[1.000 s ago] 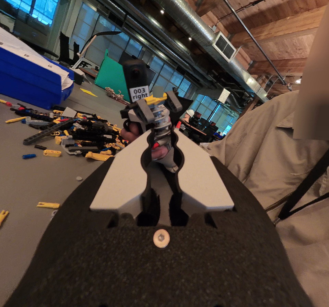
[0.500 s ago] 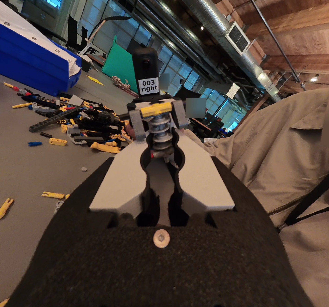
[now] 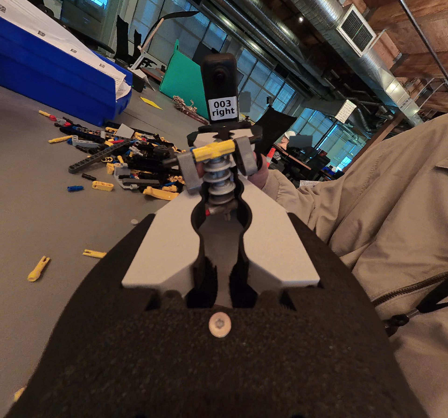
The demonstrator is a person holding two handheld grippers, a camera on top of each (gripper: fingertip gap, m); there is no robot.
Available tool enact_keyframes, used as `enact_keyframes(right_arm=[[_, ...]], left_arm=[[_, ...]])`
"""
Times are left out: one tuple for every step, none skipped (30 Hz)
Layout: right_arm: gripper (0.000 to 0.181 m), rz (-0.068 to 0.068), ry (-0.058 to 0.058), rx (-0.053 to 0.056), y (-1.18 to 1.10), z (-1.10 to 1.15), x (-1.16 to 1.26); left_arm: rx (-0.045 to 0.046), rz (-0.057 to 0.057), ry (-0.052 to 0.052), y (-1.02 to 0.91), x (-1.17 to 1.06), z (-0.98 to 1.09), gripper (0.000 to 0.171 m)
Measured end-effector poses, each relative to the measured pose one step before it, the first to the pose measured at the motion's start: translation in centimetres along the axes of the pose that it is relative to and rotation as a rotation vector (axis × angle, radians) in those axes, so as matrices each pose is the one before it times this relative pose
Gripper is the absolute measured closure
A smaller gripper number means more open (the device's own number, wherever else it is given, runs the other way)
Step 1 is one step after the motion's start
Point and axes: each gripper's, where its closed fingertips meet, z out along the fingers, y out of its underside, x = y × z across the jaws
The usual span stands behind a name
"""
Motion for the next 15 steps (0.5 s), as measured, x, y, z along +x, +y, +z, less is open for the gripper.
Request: enact_keyframes(right_arm=[[0.178,-0.0025,0.0003,-0.0065,0.095,-0.039,0.034],[0.177,-0.0055,-0.0036,-0.0055,0.059,0.020,-0.091],[0.177,-0.0121,-0.0007,-0.0016,-0.009,0.008,-0.121],[0.177,-0.0125,0.0032,-0.0023,0.009,-0.004,-0.046],[0.177,-0.0066,0.0084,-0.0017,-0.021,-0.062,0.104],[0.178,-0.0068,0.0087,-0.0016,-0.029,-0.091,0.122],[0.178,-0.0071,0.0001,-0.0042,0.021,-0.066,-0.016],[0.177,-0.0025,-0.0056,-0.0060,0.071,-0.022,-0.060],[0.178,0.0102,-0.0112,0.0039,-0.028,-0.010,-0.102],[0.178,0.0140,-0.0111,-0.0025,0.065,0.013,-0.086],[0.178,0.0047,-0.0011,0.0055,-0.068,-0.042,0.029],[0.178,0.0025,-0.0046,0.0092,-0.167,-0.074,-0.042],[0.178,0.0045,-0.0016,-0.0006,-0.046,-0.053,0.025],[0.178,-0.0016,0.0060,0.0015,-0.018,-0.060,0.092],[0.178,-0.0024,-0.0028,-0.0048,0.109,0.047,-0.065]], left_arm=[[0.01365,-0.0081,0.0020,-0.246,-0.003,-0.101,0.152],[0.01028,-0.0140,0.0141,-0.177,0.137,-0.054,0.152],[0.00175,-0.0115,0.0131,0.024,0.111,0.028,0.152],[0.00396,-0.0034,0.0048,0.013,0.008,0.038,0.152],[0.00305,-0.0009,0.0005,0.009,-0.001,0.026,0.152],[-0.00307,-0.0021,-0.0008,0.036,-0.014,0.002,0.152],[-0.00097,-0.0021,0.0012,-0.007,0.008,-0.032,0.151],[0.00437,-0.0037,0.0063,-0.054,0.079,-0.007,0.151],[0.00336,-0.0047,0.0071,-0.005,0.082,0.037,0.151],[0.00375,-0.0062,0.0048,0.009,0.031,0.049,0.151],[0.01533,-0.0141,0.0098,-0.208,0.076,-0.043,0.151],[0.02553,-0.0230,0.0145,-0.412,0.082,-0.158,0.150],[0.01936,-0.0192,0.0052,-0.370,-0.074,-0.213,0.149],[0.00332,-0.0041,0.0010,-0.103,-0.074,-0.166,0.150],[-0.00758,0.0078,0.0067,0.122,0.085,-0.077,0.150]])
